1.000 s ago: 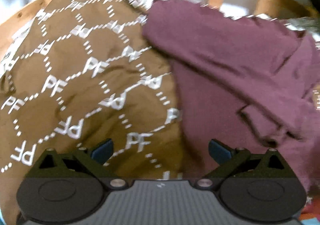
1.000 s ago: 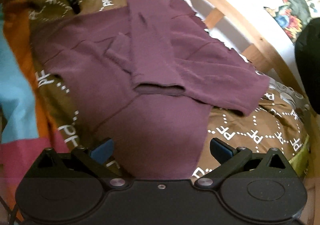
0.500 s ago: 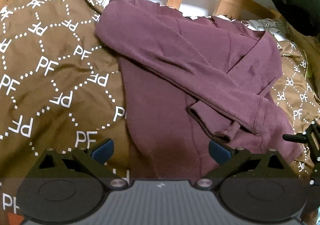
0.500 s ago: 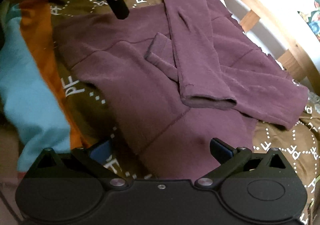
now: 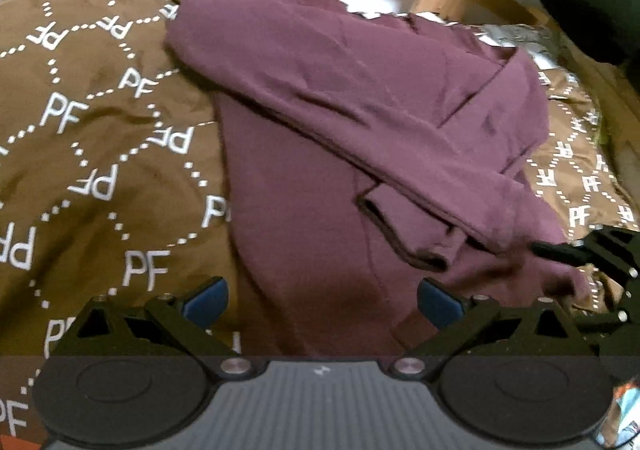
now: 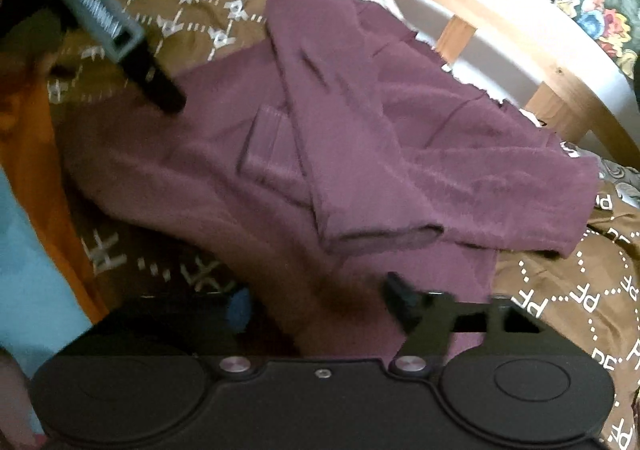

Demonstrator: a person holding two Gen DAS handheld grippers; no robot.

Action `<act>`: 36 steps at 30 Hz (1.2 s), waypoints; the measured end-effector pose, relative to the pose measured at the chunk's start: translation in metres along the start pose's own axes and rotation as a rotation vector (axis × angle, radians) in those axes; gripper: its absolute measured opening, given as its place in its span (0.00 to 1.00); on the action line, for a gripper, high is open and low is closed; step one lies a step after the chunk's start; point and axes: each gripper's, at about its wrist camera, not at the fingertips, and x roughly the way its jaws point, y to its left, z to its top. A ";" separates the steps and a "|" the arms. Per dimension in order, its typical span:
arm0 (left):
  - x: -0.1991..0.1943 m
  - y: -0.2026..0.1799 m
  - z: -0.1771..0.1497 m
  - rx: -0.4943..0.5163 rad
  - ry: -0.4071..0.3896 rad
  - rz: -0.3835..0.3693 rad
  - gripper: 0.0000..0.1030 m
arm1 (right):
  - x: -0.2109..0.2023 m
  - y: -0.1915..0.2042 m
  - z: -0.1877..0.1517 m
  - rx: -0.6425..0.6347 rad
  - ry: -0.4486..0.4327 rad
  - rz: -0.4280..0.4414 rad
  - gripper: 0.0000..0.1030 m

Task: Fold small clothes

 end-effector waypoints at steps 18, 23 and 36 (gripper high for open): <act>-0.015 -0.060 -0.027 0.325 -0.098 -0.119 0.99 | 0.010 -0.041 0.038 0.232 0.062 0.097 0.10; -0.010 -0.070 -0.036 0.398 -0.082 -0.102 0.99 | 0.017 -0.056 0.042 0.353 0.103 0.138 0.10; 0.017 -0.080 -0.049 0.496 -0.020 0.022 0.99 | 0.025 -0.087 0.042 0.643 0.175 0.235 0.10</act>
